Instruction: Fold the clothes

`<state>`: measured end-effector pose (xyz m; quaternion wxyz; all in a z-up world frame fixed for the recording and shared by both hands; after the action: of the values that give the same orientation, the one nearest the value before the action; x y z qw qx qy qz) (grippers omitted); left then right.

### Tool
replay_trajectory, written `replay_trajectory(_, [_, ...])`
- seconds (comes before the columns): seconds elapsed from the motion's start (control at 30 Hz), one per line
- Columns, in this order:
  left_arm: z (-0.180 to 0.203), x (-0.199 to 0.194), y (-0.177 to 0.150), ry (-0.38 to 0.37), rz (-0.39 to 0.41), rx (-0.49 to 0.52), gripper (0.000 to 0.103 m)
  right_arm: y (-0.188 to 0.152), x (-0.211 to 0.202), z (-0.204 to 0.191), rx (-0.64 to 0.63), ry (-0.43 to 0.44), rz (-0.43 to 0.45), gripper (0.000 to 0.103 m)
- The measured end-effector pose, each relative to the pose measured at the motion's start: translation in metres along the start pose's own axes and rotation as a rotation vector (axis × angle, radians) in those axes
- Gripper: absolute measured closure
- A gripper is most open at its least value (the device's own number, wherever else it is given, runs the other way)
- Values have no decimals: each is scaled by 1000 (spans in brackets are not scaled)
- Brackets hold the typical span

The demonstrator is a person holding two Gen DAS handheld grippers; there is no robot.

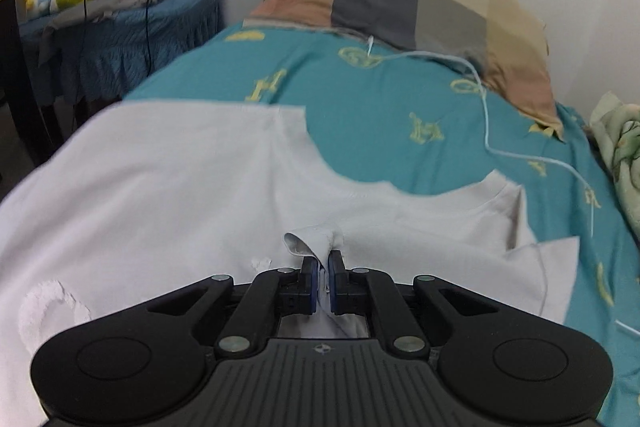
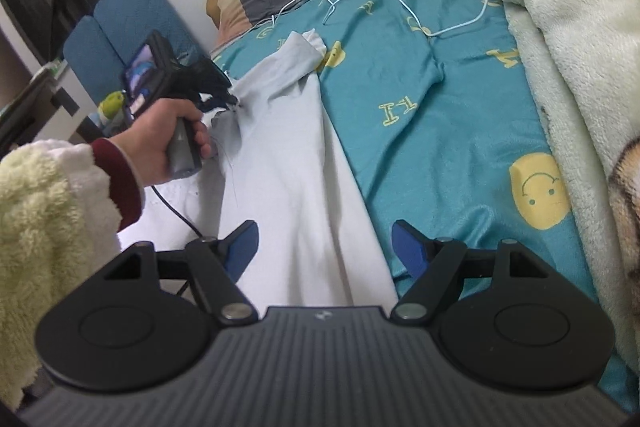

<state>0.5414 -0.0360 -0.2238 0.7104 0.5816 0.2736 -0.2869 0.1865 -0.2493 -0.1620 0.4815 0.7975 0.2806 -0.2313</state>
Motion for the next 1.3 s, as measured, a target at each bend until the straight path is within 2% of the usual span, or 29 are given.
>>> replay_trajectory(0.07, [-3, -6, 0, -18, 12, -12, 86, 0, 1, -2, -18, 0, 4, 28])
replay_trajectory(0.13, [-5, -18, -1, -32, 14, -36, 59, 0, 2, -4, -34, 3, 9, 28])
replay_trajectory(0.2, [-4, -36, -4, -55, 15, -41, 54, 0, 2, -7, -53, 7, 17, 28])
replay_trajectory(0.37, [-2, -108, -22, -104, 7, -18, 50, 4, -7, -18, -103, 20, 66, 28])
replay_trajectory(0.53, [-3, -213, -59, -142, 32, 87, 41, 5, -21, -33, -164, 38, 107, 28])
replay_trajectory(0.8, [-25, -357, -146, -152, 50, 47, 41, 4, -55, -44, -214, 30, 170, 28])
replay_trajectory(0.87, [-29, -384, -172, -172, 51, 23, 37, 1, -66, -45, -214, 27, 176, 28])
replay_trajectory(1.0, [-31, -410, -224, -232, 8, -34, 36, -8, -93, -39, -201, 5, 161, 28])
replay_trajectory(1.13, [-25, -411, -270, -313, -85, -95, 36, -14, -121, -31, -162, 53, 120, 28])
replay_trajectory(1.2, [-20, -407, -287, -350, -136, -107, 37, -20, -131, -22, -149, 69, 106, 28])
replay_trajectory(1.3, [-11, -404, -301, -371, -170, -70, 37, -24, -127, -6, -102, 46, 68, 28])
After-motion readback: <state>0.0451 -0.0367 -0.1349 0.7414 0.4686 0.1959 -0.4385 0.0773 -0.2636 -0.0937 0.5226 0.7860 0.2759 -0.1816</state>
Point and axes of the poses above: each gripper's, at about its wrist camera, not at the fingertips, and x roughly the way its jaws point, z to its right, y to its top, the point moved 8 cm from there along x, roughly the way its jaws point, and after that the axes turned 1 degree about -z, right-handed, at the moved point
